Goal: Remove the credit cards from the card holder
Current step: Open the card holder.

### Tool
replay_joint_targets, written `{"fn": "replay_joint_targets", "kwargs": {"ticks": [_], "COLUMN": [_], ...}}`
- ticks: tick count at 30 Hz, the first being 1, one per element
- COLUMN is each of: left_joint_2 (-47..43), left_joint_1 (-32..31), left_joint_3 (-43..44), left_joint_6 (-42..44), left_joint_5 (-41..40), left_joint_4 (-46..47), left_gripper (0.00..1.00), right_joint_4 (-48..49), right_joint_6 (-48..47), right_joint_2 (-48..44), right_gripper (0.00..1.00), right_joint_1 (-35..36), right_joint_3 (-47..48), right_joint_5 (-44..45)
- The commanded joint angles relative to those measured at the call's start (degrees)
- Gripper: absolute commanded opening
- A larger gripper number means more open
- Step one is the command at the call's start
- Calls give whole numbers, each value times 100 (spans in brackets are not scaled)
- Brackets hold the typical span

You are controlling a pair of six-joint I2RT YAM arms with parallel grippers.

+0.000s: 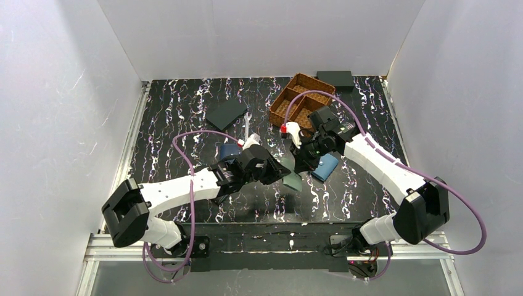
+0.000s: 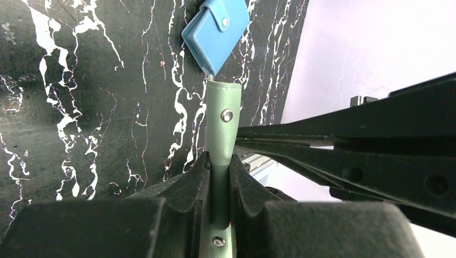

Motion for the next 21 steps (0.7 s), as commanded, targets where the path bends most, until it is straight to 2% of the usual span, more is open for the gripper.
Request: {"fn": "replay_joint_targets", "kwargs": {"ticks": [1, 9, 14, 15, 19, 21], "left_joint_2": [-338, -604, -753, -758, -652, -510], "left_joint_1": [-37, -35, 56, 95, 282, 412], "left_joint_3": [-58, -370, -942, -1059, -1499, -1638], "left_joint_6": [-44, 295, 859, 904, 1091, 1162], "left_joint_5": [-65, -219, 191, 317, 993, 1371], "left_joint_4": [281, 462, 1630, 1893, 3137, 3721], "left_gripper": [0, 0, 0, 0, 0, 0], "right_joint_4": [117, 278, 478, 504, 749, 1196], "right_joint_6": [2, 79, 164, 167, 121, 429], "right_joint_2": [-120, -456, -653, -686, -873, -1071], "right_gripper": [5, 3, 9, 15, 58, 75], "right_joint_1": [-53, -536, -865, -896, -1001, -1186], "right_joint_3": [-31, -296, -670, -750, -1229, -1547], "right_joint_5": [142, -128, -564, -700, -1639, -2040]}}
